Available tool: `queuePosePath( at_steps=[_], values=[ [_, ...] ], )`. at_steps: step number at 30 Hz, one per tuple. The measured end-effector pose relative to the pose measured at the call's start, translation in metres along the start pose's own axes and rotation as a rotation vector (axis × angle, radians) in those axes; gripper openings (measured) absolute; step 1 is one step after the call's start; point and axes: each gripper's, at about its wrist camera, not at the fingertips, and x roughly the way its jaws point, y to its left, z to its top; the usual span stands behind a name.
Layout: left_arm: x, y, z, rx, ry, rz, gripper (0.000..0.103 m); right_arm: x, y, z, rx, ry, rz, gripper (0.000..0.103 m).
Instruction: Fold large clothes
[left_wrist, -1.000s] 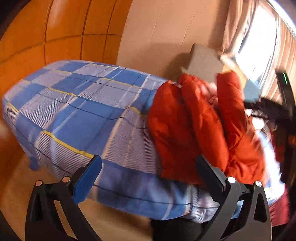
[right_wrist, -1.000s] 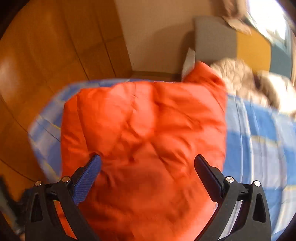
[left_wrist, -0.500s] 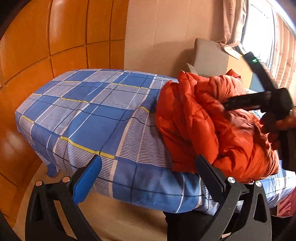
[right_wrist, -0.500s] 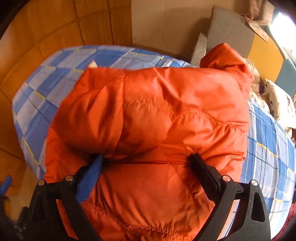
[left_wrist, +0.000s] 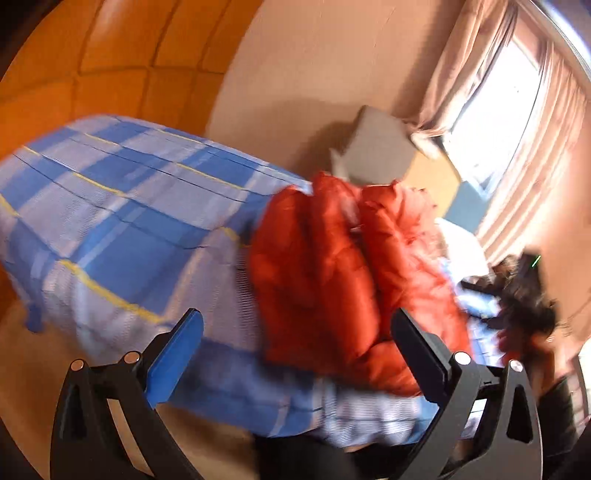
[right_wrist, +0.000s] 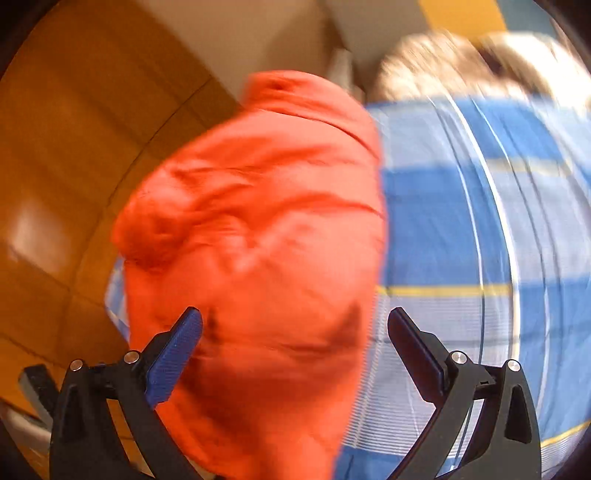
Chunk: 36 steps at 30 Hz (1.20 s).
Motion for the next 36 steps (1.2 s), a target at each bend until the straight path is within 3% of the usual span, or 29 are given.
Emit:
queuePosePath(
  at_steps=[2, 8, 14, 18, 19, 22, 25, 30, 36],
  values=[
    [0.017, -0.003, 0.008, -0.022, 0.017, -0.069, 0.101, 0.007, -0.02, -0.003, 0.076, 0.015, 0.05, 0.1],
    [0.074, -0.004, 0.018, -0.051, 0.107, -0.174, 0.101, 0.042, -0.038, -0.005, 0.162, 0.08, 0.234, 0.1],
    [0.12, 0.023, 0.008, -0.15, 0.203, -0.19, 0.097, 0.072, -0.029, -0.005, 0.162, 0.135, 0.314, 0.099],
    [0.131, 0.027, 0.0, -0.139, 0.215, -0.251, 0.073, 0.072, -0.015, -0.001, 0.093, 0.111, 0.322, 0.067],
    [0.13, 0.024, 0.0, -0.125, 0.21, -0.27, 0.065, 0.068, -0.01, -0.001, 0.065, 0.098, 0.32, 0.058],
    [0.125, 0.017, 0.004, -0.084, 0.197, -0.308, 0.05, 0.055, 0.005, 0.0, -0.008, 0.054, 0.305, 0.042],
    [0.116, 0.009, 0.009, -0.061, 0.181, -0.341, 0.043, 0.038, 0.026, 0.0, -0.093, 0.008, 0.291, 0.036],
    [0.106, -0.027, 0.022, -0.023, 0.144, -0.429, 0.043, -0.012, 0.037, 0.008, -0.172, -0.097, 0.299, 0.033],
    [0.125, -0.106, 0.037, 0.084, 0.157, -0.547, 0.043, -0.088, 0.002, -0.002, -0.162, -0.233, 0.242, 0.033]
  ],
)
